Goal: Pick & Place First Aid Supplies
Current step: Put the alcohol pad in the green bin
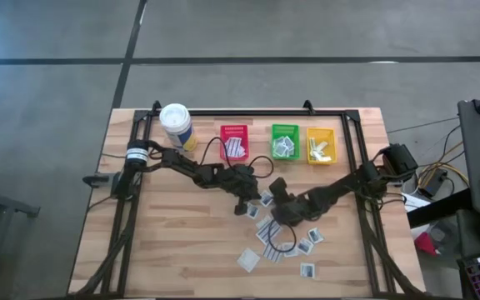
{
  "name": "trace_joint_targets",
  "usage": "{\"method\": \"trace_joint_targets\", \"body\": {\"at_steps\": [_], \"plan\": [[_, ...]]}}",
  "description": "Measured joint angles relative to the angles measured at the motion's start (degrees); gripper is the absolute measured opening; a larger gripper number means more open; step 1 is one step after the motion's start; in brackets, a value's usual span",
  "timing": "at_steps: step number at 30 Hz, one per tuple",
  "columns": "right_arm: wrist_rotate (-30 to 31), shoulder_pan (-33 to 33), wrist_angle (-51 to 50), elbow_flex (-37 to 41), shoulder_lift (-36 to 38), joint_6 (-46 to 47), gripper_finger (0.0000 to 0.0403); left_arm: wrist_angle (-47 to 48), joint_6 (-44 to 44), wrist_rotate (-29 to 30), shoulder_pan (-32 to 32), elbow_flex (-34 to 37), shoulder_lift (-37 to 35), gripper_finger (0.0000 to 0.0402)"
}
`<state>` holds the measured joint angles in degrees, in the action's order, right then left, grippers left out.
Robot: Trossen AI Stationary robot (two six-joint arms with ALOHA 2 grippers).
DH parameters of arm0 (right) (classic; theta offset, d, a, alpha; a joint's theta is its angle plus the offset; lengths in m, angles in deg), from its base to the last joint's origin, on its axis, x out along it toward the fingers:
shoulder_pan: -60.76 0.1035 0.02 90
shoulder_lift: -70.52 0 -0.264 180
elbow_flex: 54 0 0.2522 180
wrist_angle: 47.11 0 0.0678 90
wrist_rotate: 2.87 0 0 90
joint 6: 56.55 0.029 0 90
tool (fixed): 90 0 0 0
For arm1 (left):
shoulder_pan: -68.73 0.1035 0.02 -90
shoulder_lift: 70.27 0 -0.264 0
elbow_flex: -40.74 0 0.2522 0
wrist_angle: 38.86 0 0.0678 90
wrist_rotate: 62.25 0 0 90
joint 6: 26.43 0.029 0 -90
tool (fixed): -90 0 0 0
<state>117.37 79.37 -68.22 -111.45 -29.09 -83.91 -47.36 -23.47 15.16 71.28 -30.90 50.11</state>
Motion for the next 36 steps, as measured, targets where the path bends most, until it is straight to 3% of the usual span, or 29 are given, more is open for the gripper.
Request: {"method": "trace_joint_targets", "body": {"at_steps": [20,30,36], "plan": [[-3.16,-1.75,1.43,-0.2,-1.46,-0.46,0.0066,-1.52,-3.87,-0.4,0.04,0.04,0.0,0.0],[-2.9,-1.62,1.78,-0.17,-2.62,0.94,0.0015,-1.62,-4.31,-0.7,0.02,0.04,0.0,0.0],[-2.9,-1.61,1.9,-0.15,-2.57,4.36,0.0009,-1.75,-4.31,-0.96,0.09,0.04,-0.7,0.0]]}}
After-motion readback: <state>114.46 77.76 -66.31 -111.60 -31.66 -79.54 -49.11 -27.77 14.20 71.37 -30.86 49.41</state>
